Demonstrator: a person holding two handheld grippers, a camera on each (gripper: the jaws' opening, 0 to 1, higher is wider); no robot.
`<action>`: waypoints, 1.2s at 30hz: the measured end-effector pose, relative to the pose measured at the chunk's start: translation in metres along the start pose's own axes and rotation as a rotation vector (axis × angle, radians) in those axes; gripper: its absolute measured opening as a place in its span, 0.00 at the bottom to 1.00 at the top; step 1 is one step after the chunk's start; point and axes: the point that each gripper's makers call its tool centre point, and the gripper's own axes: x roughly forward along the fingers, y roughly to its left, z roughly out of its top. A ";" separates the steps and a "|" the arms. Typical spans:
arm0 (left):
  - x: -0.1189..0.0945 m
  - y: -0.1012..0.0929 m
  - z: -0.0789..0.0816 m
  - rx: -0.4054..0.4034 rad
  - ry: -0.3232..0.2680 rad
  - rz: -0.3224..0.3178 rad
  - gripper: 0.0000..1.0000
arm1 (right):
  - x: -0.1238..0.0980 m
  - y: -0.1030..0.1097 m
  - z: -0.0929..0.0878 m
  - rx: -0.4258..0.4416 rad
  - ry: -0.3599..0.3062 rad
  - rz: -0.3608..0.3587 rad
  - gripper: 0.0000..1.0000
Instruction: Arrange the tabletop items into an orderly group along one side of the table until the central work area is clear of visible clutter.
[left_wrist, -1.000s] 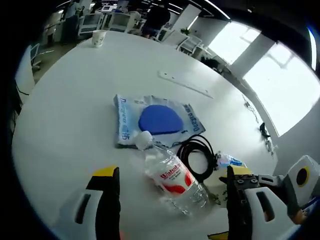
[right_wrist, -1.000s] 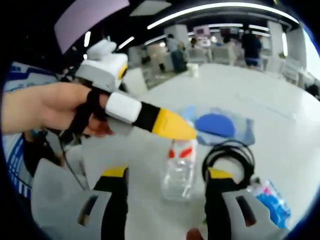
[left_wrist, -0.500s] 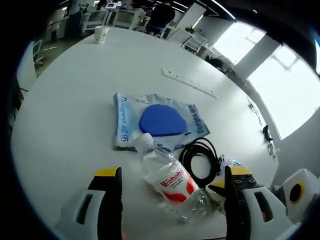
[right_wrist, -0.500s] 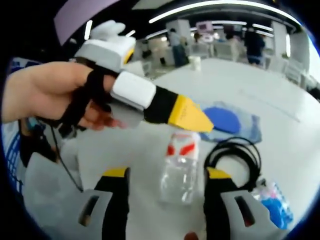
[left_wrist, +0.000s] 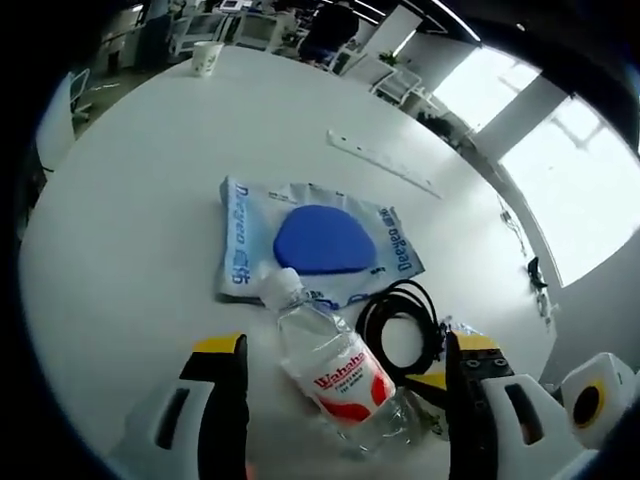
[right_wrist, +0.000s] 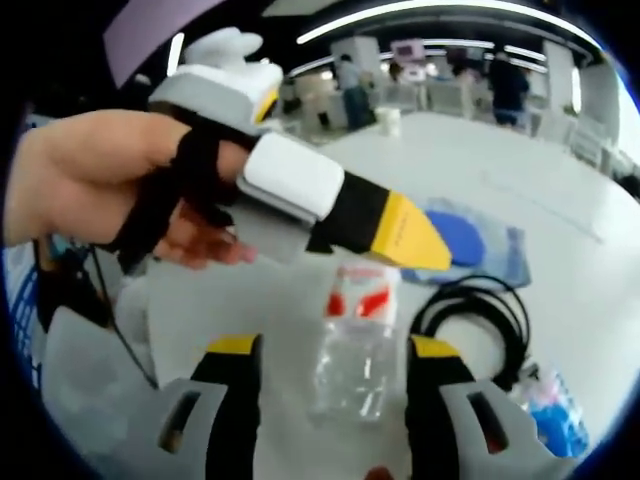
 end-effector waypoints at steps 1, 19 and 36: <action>0.001 0.001 0.000 -0.002 0.001 0.002 0.78 | 0.001 0.000 0.000 -0.002 0.003 -0.001 0.55; 0.018 0.006 -0.001 -0.102 -0.011 0.055 0.77 | 0.013 -0.004 0.000 0.000 -0.003 -0.005 0.49; 0.029 0.022 -0.007 -0.080 0.007 0.199 0.59 | 0.025 -0.012 -0.014 -0.078 0.056 -0.063 0.43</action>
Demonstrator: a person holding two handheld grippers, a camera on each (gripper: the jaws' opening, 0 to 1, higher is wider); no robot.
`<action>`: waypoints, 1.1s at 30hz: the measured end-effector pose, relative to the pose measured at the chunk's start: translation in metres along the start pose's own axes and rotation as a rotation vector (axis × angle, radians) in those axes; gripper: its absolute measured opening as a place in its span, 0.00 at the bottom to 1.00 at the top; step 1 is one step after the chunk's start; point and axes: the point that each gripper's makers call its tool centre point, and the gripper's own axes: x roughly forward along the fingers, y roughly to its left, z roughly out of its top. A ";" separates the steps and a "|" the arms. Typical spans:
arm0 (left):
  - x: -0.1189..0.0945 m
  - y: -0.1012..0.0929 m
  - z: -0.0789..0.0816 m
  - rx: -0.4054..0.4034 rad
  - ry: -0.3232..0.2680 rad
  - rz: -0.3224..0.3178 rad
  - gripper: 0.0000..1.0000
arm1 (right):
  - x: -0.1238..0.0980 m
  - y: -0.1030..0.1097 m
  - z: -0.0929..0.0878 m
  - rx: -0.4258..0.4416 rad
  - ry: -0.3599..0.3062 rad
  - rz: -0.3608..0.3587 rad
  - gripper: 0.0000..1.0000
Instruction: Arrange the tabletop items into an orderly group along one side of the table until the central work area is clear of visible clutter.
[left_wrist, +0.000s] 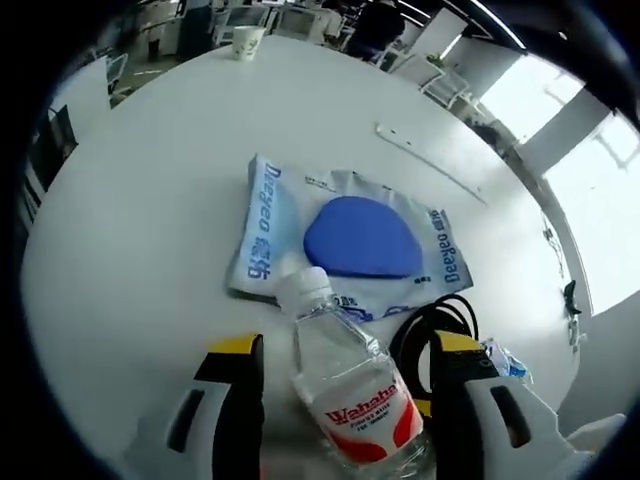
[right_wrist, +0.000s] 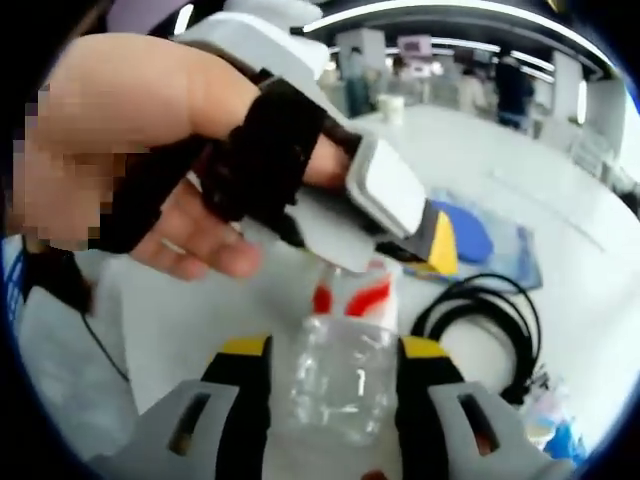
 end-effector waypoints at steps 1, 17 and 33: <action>0.000 0.000 -0.001 0.010 0.000 0.006 0.57 | 0.000 -0.001 -0.001 -0.007 0.004 -0.005 0.42; -0.011 0.000 -0.003 -0.016 -0.066 0.005 0.42 | 0.000 0.002 0.002 -0.029 -0.054 -0.014 0.39; -0.068 -0.022 0.037 0.069 -0.310 -0.042 0.38 | -0.026 0.002 0.040 -0.097 -0.215 -0.072 0.38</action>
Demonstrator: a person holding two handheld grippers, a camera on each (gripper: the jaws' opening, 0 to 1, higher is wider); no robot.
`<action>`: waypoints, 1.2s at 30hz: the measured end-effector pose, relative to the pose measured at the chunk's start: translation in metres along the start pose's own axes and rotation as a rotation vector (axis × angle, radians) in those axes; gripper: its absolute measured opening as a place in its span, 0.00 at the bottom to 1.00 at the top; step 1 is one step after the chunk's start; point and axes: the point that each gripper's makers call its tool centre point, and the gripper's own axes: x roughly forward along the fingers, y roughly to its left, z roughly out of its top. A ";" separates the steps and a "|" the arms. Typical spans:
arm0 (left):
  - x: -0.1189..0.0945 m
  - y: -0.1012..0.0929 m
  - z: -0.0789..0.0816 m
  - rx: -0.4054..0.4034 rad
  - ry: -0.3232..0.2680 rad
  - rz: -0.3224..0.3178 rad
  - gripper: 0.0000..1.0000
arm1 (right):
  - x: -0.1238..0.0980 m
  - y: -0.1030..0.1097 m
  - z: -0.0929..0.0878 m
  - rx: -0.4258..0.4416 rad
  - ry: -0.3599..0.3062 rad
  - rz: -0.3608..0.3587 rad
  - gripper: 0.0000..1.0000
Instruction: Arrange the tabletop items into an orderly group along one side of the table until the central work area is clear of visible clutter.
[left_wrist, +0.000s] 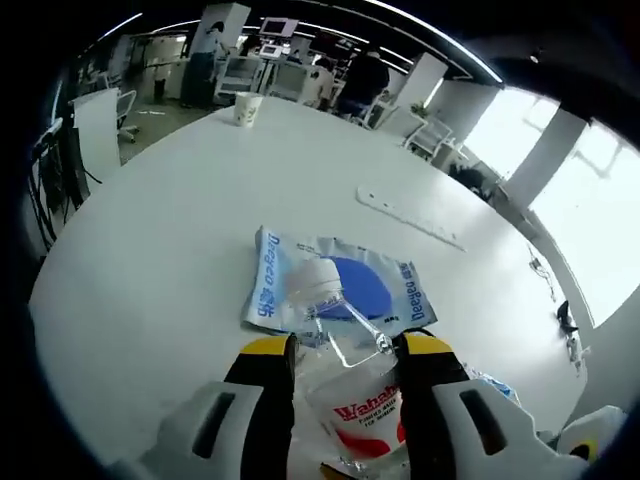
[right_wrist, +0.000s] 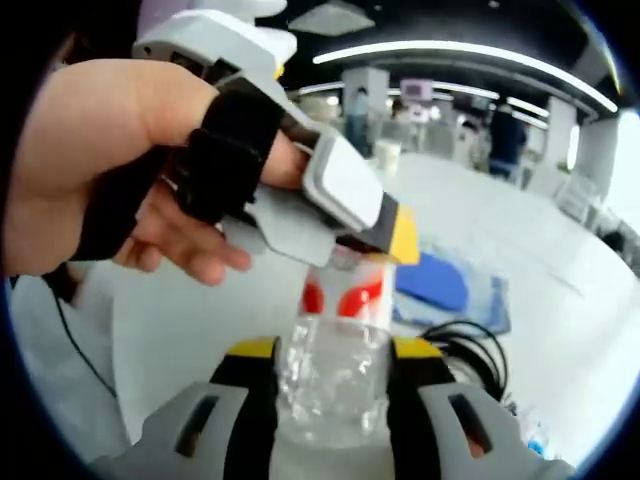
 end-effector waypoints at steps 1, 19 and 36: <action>-0.004 -0.001 0.006 0.033 -0.023 0.003 0.38 | 0.000 0.000 0.004 -0.001 -0.014 -0.004 0.38; -0.032 -0.008 0.026 0.368 -0.218 -0.094 0.36 | 0.016 0.006 0.016 0.050 -0.100 -0.097 0.35; -0.021 0.000 0.026 0.488 -0.270 -0.193 0.36 | 0.042 0.000 0.016 0.094 -0.260 -0.275 0.35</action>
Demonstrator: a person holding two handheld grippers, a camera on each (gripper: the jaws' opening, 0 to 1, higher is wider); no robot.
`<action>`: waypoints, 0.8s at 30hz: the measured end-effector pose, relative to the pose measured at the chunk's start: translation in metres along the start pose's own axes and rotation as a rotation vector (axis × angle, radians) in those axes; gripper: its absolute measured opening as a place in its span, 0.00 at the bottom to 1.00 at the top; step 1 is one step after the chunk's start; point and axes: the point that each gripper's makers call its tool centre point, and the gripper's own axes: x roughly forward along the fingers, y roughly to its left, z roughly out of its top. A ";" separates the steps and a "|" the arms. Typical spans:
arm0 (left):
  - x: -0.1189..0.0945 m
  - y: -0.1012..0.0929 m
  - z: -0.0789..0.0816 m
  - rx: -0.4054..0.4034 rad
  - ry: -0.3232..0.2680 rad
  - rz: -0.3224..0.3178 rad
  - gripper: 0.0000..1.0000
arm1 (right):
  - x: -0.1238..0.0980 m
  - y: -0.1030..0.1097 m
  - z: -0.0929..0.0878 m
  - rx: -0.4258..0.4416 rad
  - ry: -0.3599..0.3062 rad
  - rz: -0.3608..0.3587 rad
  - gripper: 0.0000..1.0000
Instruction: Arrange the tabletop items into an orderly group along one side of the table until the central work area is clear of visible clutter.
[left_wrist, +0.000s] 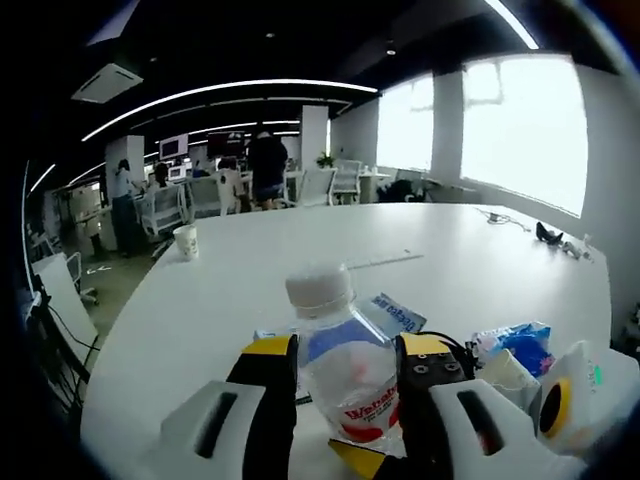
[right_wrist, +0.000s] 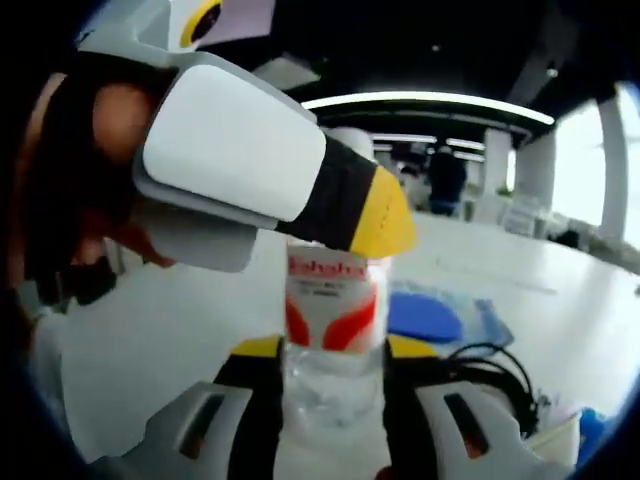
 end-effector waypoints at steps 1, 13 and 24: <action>0.002 -0.002 0.000 0.018 -0.008 -0.019 0.36 | 0.001 0.000 -0.001 0.003 -0.003 -0.009 0.35; -0.008 -0.015 -0.002 0.134 -0.054 -0.118 0.37 | -0.008 0.008 0.001 -0.064 -0.030 -0.020 0.41; -0.025 -0.026 -0.008 0.223 -0.064 -0.169 0.37 | -0.019 0.011 -0.005 -0.102 0.009 -0.003 0.39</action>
